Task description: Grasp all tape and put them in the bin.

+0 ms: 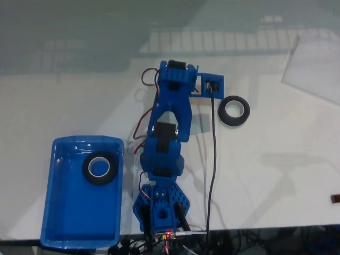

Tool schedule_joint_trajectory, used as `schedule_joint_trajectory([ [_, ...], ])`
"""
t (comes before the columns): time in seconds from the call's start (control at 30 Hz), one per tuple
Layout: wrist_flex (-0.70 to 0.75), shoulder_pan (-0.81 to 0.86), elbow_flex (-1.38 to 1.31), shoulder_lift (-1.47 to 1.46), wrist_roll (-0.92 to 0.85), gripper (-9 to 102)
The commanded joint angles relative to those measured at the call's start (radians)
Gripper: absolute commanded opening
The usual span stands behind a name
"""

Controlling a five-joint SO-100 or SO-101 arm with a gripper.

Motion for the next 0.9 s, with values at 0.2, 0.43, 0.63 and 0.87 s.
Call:
schedule_joint_trajectory([
  [0.2, 0.012, -0.008, -0.170, -0.167, -0.028, 24],
  [0.43, 0.023, -0.006, -0.221, -0.230, -0.034, 22],
  [0.63, 0.018, -0.003, -0.222, -0.236, -0.037, 10],
  [0.87, 0.012, 0.008, -0.225, -0.215, -0.034, 0],
])
